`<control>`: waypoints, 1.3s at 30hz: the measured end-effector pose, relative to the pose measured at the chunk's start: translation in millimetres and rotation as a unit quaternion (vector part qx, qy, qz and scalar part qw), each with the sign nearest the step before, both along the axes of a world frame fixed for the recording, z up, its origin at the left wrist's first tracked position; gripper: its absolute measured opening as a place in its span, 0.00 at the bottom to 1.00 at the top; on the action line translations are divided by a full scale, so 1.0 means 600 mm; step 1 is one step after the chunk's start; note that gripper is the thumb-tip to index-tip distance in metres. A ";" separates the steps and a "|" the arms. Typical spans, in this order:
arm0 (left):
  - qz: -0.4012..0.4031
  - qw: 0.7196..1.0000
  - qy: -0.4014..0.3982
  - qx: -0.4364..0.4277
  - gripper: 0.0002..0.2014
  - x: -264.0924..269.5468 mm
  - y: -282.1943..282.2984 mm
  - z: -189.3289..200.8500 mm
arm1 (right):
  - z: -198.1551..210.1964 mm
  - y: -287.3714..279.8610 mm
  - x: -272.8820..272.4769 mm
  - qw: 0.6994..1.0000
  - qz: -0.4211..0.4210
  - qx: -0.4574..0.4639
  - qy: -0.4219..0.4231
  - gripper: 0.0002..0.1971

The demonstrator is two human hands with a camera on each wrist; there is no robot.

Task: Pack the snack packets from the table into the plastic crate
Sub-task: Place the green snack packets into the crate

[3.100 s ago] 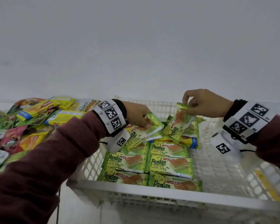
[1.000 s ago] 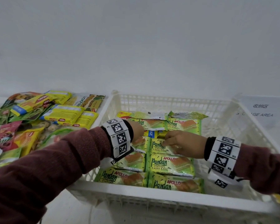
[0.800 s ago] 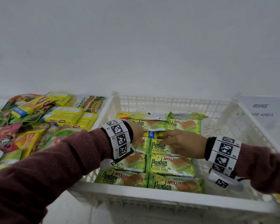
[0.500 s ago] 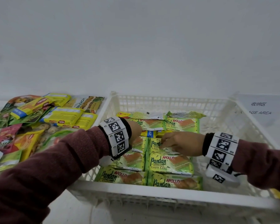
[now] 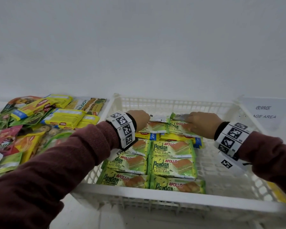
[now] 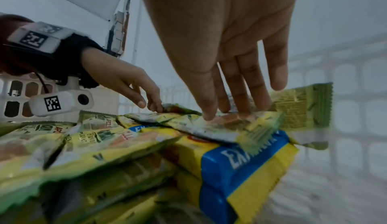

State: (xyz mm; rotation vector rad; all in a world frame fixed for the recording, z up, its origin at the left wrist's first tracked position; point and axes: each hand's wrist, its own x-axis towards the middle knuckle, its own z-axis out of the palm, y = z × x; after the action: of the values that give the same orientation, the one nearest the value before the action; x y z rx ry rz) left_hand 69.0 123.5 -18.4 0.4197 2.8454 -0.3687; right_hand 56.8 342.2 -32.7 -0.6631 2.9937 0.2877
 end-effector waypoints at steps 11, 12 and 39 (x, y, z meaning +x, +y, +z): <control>-0.006 0.999 0.028 -0.024 0.13 0.009 0.015 -0.014 | -0.023 0.002 -0.008 0.994 -0.062 -0.084 -0.032 0.17; -0.009 0.999 0.034 -0.014 0.14 0.007 0.012 -0.016 | -0.023 0.001 -0.007 0.993 -0.065 -0.097 -0.032 0.16; -0.055 0.948 -0.312 -0.015 0.24 0.110 -0.004 0.001 | 0.029 -0.038 0.102 0.881 0.160 -0.213 -0.390 0.20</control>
State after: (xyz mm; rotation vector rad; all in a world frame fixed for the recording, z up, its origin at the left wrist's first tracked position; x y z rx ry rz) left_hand 135.0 120.8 -17.7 0.5724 2.2025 -0.2428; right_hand 117.7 319.1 -15.4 -1.0077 2.1535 -0.5280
